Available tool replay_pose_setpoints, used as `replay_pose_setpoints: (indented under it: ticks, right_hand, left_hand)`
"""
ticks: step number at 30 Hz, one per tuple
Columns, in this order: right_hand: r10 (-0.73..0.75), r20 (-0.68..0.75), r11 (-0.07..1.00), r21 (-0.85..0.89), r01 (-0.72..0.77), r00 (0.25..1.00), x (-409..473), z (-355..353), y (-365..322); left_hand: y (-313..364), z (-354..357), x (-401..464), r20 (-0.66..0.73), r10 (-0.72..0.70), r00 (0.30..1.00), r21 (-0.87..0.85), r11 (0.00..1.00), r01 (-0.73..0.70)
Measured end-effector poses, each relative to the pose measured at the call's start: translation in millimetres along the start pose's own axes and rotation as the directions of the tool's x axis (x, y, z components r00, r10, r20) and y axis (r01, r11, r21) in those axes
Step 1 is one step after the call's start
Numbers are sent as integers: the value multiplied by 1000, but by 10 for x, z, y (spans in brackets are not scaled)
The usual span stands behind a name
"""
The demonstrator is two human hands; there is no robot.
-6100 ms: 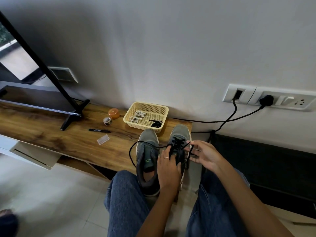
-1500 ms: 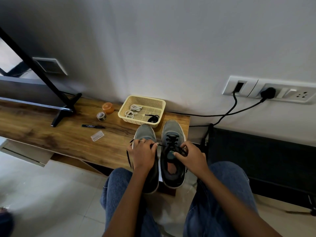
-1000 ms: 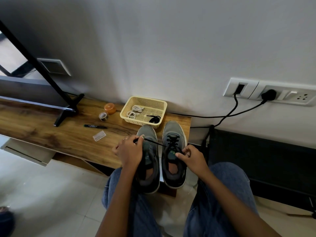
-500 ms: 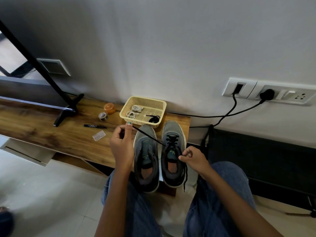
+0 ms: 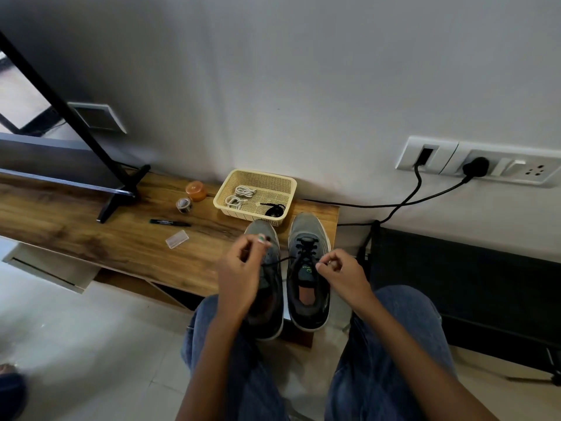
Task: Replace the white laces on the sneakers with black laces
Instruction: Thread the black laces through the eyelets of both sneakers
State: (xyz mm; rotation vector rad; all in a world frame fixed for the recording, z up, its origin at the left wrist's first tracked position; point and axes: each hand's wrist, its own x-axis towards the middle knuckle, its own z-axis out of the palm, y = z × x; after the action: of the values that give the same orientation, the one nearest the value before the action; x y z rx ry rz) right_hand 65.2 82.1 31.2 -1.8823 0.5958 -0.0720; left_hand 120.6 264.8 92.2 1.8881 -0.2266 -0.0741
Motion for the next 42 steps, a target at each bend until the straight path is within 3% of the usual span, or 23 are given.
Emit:
replay_pose_setpoints:
  ticks: [4,7,12,17,23,30,35,42]
  right_hand:
    - [102,355,980,125,-155,929,-201,-67,-262]
    - [130,438,977,96,-190,890,-302,-83,-248]
    - [139,325,982,77,-173,935,-380,-135,-104]
    - [101,231,970,193,-147,968,-390,-308,-166]
    - [-14,17,946,324,8,1000,-369,-528,-403]
    - [-90,-92,948,297,114,992,-356,-660,-504]
    - [100,-287,924,381,18,953,-360,-672,-380]
    - [307,-370,843,534,-70,877,-321,-667,-239]
  left_hand:
    - [-192,230,-260,338,-10,941,159,986,-47]
    - [-325,373,-428,408,-83,909,284,958,-40]
    - [-429,434,-542,401,-152,903,340,940,7]
    - [-555,476,-425,213,-89,973,439,898,-14]
    - [-507,650,-208,88,-141,986,401,911,95]
    - [-498,799,-45,50,-112,992,598,799,60]
    - [-563,788,4,6,-110,994,587,805,86]
    - [-611,789,6,-20,-91,996,581,810,86]
